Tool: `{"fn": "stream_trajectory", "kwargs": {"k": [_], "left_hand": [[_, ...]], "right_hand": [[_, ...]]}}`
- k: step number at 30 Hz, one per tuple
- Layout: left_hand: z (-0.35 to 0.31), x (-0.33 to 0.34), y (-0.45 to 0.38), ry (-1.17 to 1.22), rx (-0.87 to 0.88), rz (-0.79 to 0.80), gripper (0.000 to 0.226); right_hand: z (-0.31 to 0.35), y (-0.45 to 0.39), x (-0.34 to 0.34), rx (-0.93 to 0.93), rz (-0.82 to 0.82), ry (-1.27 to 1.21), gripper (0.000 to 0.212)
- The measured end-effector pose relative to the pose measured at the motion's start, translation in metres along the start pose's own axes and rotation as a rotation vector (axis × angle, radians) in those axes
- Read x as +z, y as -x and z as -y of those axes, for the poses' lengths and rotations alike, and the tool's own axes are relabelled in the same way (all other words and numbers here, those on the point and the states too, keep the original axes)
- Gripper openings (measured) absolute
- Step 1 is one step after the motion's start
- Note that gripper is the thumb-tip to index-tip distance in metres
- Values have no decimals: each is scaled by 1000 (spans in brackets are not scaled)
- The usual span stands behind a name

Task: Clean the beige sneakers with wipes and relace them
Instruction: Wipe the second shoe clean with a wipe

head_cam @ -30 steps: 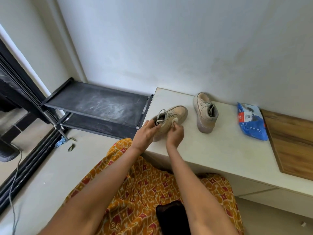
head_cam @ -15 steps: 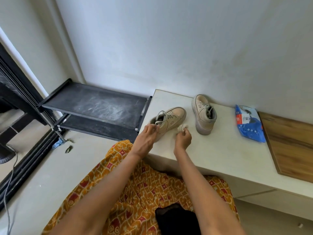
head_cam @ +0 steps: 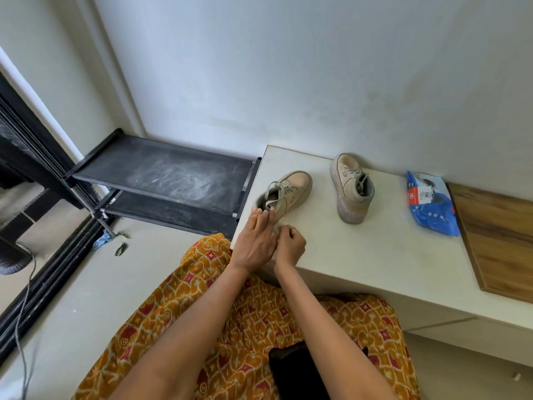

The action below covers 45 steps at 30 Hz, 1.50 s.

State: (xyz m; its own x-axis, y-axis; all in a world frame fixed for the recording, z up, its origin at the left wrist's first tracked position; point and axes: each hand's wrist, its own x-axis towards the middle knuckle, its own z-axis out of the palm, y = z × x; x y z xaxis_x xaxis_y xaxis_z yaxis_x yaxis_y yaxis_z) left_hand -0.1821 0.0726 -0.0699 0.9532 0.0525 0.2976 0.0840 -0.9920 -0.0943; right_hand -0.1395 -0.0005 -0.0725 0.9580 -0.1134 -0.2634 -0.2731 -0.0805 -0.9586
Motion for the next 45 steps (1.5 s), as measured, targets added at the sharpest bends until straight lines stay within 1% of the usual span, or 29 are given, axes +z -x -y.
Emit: {"fn": "stream_trajectory", "kwargs": {"k": [3, 5, 7, 10, 12, 13, 15, 17, 19, 20, 22, 23, 25, 28, 30, 34, 35, 36, 38, 39, 40, 41, 45], "left_hand": [[-1, -1, 5, 36, -48, 41, 68], [0, 1, 7, 43, -52, 51, 71], [2, 1, 8, 30, -32, 27, 72], [11, -4, 4, -64, 104, -27, 63], [19, -10, 0, -106, 156, -101, 54], [23, -12, -2, -96, 156, -131, 52], [31, -15, -5, -78, 122, -138, 52], [42, -11, -7, -98, 112, -72, 54], [58, -6, -9, -94, 111, 27, 55], [67, -4, -10, -88, 97, 63, 56], [75, -3, -10, -72, 56, 102, 55], [75, -3, -9, -54, 37, 113, 55], [66, -3, -6, -8, -9, 97, 56], [49, 0, -4, 46, -106, 64, 56], [44, 1, -3, 63, -142, 55, 56], [48, 4, -3, 64, -127, 32, 54], [49, 3, -4, 58, -122, 36, 54], [48, 3, -5, 56, -123, 42, 54], [44, 3, -6, 57, -152, 52, 55], [40, 3, -6, 67, -177, 50, 55], [37, 5, -7, 81, -196, 45, 55], [34, 7, -7, 90, -204, 38, 56], [32, 13, -8, 78, -193, -16, 56]], "right_hand": [[17, -26, -8, -23, -91, 7, 29], [29, -52, -11, -56, -117, 79, 27], [38, -78, -11, -37, -74, 185, 25], [42, -98, -11, -15, 10, 298, 23], [41, -87, -8, -69, 27, 311, 23], [38, -77, -5, -107, 28, 320, 24], [27, -53, -2, -159, 38, 317, 25], [14, -36, 1, -212, 88, 298, 20], [9, -31, -1, -277, 127, 311, 18], [12, -34, -2, -292, 103, 317, 18], [28, -47, -4, -327, -13, 345, 19], [37, -55, -5, -359, -60, 388, 20], [52, -68, -4, -485, -64, 541, 23], [52, -74, 1, -771, 74, 845, 25], [41, -77, -2, -925, 100, 994, 26], [43, -94, -24, -1086, 67, 1282, 26], [44, -99, -28, -1076, 48, 1322, 26], [45, -104, -32, -1007, 20, 1334, 25], [48, -111, -39, -781, -31, 1294, 26], [49, -115, -43, -701, -41, 1273, 27], [49, -119, -46, -680, -29, 1265, 28], [50, -121, -47, -706, -4, 1253, 28], [55, -119, -36, -914, 117, 1202, 27]]}}
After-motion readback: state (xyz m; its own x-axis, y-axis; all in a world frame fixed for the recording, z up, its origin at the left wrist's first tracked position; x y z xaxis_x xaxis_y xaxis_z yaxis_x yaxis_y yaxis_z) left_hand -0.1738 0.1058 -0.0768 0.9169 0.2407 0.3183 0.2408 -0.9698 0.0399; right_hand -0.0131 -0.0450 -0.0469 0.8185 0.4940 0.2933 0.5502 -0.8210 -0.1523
